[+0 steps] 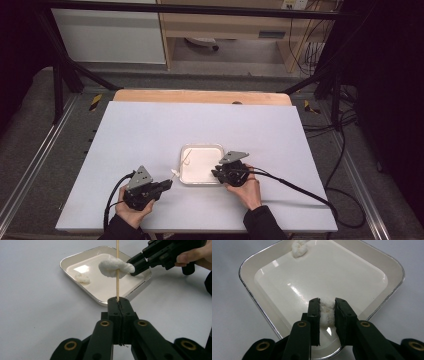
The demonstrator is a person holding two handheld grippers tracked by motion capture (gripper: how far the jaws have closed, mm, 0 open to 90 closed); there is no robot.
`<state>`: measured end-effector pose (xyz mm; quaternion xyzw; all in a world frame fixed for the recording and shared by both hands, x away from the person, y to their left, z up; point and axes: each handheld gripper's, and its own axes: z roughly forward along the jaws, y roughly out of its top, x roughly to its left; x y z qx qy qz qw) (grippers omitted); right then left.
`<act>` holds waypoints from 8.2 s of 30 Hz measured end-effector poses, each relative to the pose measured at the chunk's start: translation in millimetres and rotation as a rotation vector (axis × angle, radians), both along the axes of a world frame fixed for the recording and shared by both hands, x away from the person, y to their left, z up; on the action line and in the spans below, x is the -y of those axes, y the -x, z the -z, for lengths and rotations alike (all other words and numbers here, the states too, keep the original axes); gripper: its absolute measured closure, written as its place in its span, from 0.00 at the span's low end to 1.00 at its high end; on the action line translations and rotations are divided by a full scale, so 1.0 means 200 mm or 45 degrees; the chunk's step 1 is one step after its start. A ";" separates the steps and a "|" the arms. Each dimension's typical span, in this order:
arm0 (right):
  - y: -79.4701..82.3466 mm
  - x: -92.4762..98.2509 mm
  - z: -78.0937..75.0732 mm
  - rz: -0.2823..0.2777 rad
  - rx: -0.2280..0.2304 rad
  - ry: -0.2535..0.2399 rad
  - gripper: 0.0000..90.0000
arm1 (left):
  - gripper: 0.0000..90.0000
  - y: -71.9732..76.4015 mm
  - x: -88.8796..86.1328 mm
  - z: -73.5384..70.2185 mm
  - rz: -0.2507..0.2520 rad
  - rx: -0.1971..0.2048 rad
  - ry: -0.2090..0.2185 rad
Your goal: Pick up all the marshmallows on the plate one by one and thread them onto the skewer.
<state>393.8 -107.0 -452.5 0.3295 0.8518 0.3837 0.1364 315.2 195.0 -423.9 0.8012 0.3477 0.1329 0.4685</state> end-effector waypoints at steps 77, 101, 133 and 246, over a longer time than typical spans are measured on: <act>0.01 0.08 -0.39 -0.285 -0.171 -0.811 0.89 | 0.99 0.08 0.11 -0.02 0.160 0.102 0.006; 0.05 0.06 -0.37 -0.346 -0.181 -0.853 0.93 | 0.99 0.09 0.12 -0.02 0.161 0.120 -0.001; 0.08 0.03 -0.33 -0.345 -0.162 -0.839 0.93 | 0.99 0.09 0.13 -0.03 0.157 0.122 0.003; -0.26 -0.47 -0.02 -0.143 -0.021 0.011 0.70 | 0.99 -0.02 -0.12 0.00 0.001 0.026 0.060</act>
